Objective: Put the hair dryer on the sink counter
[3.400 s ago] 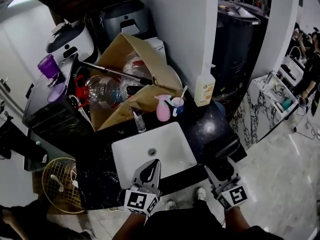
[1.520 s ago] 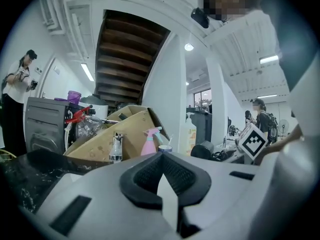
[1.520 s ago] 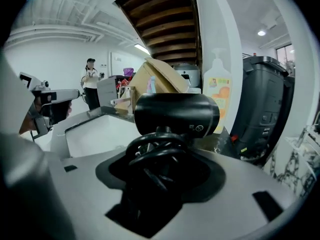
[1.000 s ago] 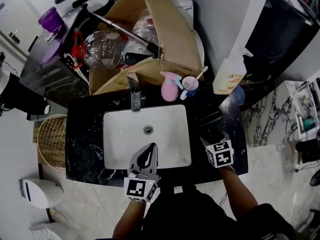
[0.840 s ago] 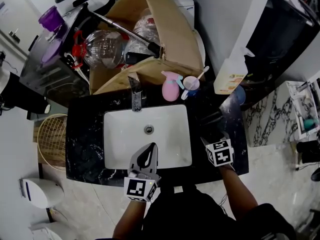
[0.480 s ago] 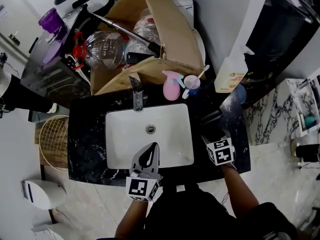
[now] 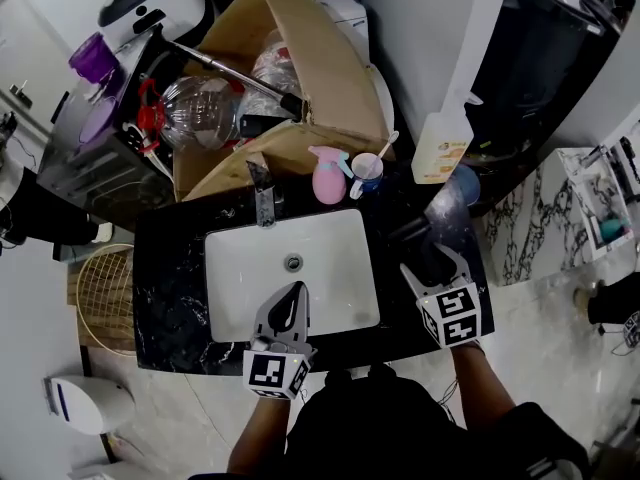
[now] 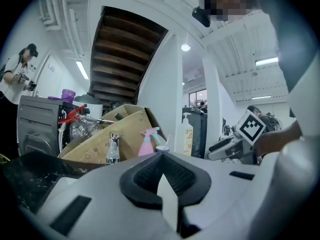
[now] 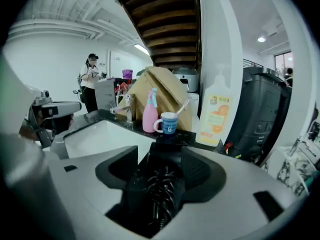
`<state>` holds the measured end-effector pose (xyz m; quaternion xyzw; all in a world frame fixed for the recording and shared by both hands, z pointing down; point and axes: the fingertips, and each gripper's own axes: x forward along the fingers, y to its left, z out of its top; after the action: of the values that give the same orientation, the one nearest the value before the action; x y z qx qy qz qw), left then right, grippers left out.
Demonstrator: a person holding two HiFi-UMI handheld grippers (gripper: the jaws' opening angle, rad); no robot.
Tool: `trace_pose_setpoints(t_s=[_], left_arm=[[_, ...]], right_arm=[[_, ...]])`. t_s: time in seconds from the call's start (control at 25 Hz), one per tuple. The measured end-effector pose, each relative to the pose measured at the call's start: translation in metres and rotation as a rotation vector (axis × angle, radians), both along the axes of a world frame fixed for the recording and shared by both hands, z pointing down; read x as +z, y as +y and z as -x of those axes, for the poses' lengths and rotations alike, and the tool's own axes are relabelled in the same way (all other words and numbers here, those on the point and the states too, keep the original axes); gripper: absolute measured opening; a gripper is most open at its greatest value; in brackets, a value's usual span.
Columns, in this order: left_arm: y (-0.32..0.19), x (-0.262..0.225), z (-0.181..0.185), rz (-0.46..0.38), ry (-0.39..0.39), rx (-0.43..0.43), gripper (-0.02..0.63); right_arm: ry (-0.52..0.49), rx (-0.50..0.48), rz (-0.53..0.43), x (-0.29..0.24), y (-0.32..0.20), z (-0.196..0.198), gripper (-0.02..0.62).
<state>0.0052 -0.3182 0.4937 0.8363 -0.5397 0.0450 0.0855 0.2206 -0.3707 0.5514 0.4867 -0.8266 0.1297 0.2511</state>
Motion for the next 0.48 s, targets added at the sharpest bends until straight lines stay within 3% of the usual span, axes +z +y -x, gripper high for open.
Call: trace_pose_setpoints(t_s=[0.48], left_arm=[[-0.003,-0.055,-0.013,-0.099,0.040,0.051,-0.006]], right_arm=[[-0.132,-0.044,-0.237,-0.091,0.023,0.019,0.126]])
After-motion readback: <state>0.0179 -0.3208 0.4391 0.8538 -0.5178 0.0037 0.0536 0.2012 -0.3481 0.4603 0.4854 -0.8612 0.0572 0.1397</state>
